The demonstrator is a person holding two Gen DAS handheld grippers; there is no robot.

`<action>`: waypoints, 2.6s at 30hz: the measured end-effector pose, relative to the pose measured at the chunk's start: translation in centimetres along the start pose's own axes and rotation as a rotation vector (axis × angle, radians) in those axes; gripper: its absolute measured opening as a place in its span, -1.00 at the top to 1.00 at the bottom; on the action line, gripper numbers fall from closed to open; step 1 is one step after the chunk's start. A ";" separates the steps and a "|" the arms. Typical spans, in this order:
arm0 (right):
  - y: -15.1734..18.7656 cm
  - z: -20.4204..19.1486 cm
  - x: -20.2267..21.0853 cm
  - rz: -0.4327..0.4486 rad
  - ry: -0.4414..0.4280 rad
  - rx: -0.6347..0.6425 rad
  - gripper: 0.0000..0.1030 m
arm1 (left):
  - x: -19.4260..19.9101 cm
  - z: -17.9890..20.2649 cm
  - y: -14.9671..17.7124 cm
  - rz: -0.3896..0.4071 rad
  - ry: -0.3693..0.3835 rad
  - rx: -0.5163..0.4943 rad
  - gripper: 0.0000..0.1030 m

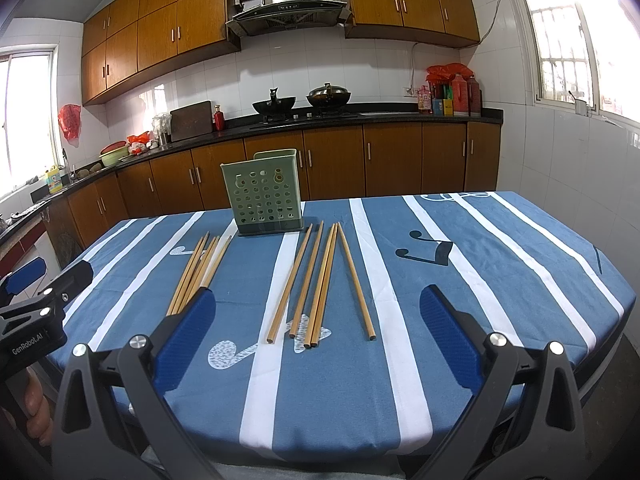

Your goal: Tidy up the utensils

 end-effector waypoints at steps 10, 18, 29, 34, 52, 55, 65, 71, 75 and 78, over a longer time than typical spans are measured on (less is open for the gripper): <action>0.0 0.0 0.0 0.001 0.000 -0.001 -0.93 | 0.0 0.0 0.0 0.000 -0.001 0.000 -0.97; 0.0 0.0 0.0 0.000 0.000 -0.001 -0.93 | 0.0 0.0 0.0 -0.001 0.000 0.000 -0.97; 0.0 0.0 0.0 0.000 -0.001 -0.001 -0.93 | 0.0 0.0 0.1 -0.001 0.000 0.000 -0.97; 0.0 0.0 0.0 0.000 -0.001 -0.001 -0.93 | 0.0 0.1 0.1 -0.002 0.000 0.000 -0.97; -0.1 1.8 -2.8 -0.058 0.031 -0.047 -0.93 | -2.6 -1.1 0.3 -0.072 -0.051 0.033 -0.97; 0.3 3.0 -5.2 -0.120 0.057 -0.058 -0.93 | -4.0 -2.2 0.9 -0.123 -0.080 0.053 -0.97; 1.7 5.1 -14.0 -0.343 0.093 -0.048 -0.36 | -9.6 -4.5 2.5 -0.316 -0.060 0.115 -0.89; 2.5 5.4 -17.6 -0.435 0.082 -0.049 -0.05 | -12.0 -3.7 2.9 -0.381 -0.025 0.064 -0.42; 3.2 5.0 -19.0 -0.482 0.076 -0.025 0.14 | -13.5 -2.4 3.6 -0.430 0.003 0.021 -0.22; 3.4 4.9 -19.3 -0.485 0.077 -0.018 0.27 | -14.5 -2.1 4.1 -0.474 0.016 0.010 0.04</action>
Point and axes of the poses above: each gripper's, at about its wrist camera, not at the fingertips, and x roughly against the way its jaws point, z to its right, y to its underside, the point moved 7 cm from there along -x, roughly the way its jaws point, and after that the axes turned 5 degrees about x, right-handed, at the moved point
